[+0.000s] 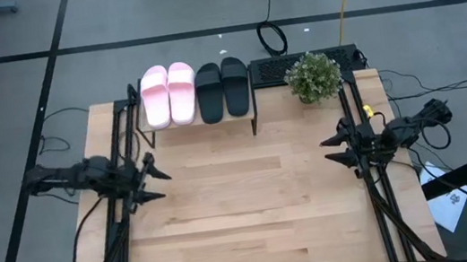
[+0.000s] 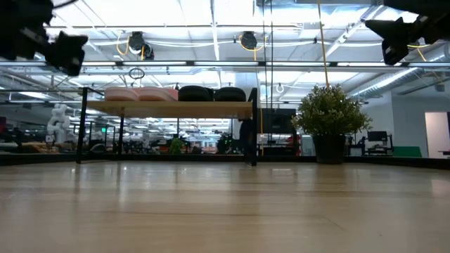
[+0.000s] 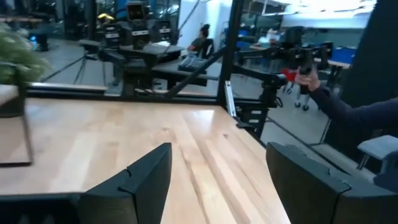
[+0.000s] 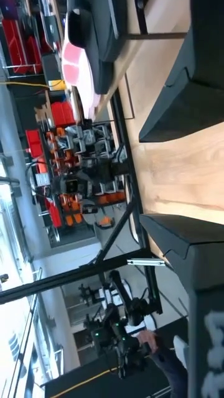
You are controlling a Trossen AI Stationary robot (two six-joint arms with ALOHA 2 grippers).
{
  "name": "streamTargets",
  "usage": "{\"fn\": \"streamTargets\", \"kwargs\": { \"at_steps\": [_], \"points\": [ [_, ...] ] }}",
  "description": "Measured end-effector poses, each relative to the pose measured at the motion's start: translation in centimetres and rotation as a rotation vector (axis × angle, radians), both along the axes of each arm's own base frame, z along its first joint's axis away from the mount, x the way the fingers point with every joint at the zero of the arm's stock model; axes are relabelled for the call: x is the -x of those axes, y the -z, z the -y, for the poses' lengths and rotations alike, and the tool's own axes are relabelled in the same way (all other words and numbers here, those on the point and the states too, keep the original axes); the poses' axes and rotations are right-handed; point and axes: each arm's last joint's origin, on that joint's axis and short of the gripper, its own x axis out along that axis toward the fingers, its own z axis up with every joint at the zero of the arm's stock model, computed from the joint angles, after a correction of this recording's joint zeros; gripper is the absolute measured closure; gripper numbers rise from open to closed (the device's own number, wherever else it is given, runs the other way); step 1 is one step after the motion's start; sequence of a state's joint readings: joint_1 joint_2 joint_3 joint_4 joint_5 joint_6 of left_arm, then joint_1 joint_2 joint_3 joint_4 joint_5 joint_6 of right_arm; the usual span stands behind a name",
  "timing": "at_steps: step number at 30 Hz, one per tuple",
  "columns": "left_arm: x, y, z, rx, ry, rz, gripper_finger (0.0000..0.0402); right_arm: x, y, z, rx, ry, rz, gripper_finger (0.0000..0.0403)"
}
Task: Pick and place slides into the shelf
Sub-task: Return to Home Position
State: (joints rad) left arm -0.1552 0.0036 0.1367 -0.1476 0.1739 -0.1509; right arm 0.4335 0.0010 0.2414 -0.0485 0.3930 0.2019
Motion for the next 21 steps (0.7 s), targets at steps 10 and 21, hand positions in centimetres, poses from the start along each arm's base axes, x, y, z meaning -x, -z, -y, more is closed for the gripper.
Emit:
{"fn": "streamTargets", "kwargs": {
  "at_steps": [10, 21],
  "points": [
    [-0.5, 1.7, 0.8, -0.033, -0.034, 0.033, 0.0144, -0.8, 1.9, -0.4, -0.012, 0.003, 0.034, 0.0213],
    [-0.7, 2.4, 0.8, -0.062, -0.035, 0.014, 0.0144, -1.1, 3.0, -0.3, -0.096, 0.067, 0.085, 0.0213]
  ]
}}
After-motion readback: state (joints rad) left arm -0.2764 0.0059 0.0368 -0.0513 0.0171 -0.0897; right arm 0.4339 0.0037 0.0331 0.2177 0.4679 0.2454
